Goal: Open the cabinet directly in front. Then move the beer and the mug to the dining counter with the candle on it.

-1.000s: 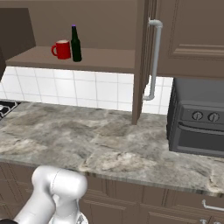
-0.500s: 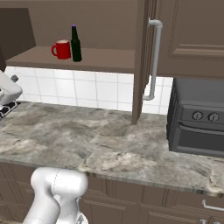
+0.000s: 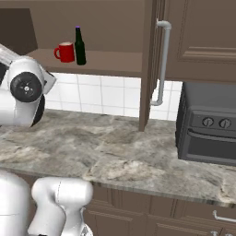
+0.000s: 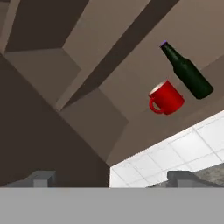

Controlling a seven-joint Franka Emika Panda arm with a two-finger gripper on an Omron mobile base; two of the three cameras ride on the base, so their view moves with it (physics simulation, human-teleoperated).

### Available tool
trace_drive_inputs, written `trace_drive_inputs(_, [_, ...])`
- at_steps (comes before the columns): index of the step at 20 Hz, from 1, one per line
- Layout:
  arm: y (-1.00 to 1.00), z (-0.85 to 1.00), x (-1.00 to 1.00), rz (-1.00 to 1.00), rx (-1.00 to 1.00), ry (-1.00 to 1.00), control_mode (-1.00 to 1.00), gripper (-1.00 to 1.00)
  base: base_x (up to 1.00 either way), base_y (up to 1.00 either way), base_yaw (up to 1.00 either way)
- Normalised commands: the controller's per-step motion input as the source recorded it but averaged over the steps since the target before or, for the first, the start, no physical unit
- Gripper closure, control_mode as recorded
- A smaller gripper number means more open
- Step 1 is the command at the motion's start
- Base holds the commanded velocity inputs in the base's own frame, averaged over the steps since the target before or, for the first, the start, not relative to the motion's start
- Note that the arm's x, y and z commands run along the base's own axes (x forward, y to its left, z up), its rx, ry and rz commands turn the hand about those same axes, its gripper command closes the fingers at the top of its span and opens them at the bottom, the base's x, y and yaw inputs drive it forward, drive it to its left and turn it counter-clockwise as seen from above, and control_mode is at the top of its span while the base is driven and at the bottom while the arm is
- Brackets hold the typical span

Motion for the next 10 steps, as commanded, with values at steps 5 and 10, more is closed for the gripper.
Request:
trace_drive_inputs(5, [0.76, 0.00, 0.64, 0.46, -0.07, 0.00, -1.00, -1.00, 0.00, 0.00, 0.00])
trace_drive_inputs(10, [1.00, 0.00, 0.31, 0.50, -0.08, -0.01, -1.00, -1.00, 0.00, 0.00, 0.00])
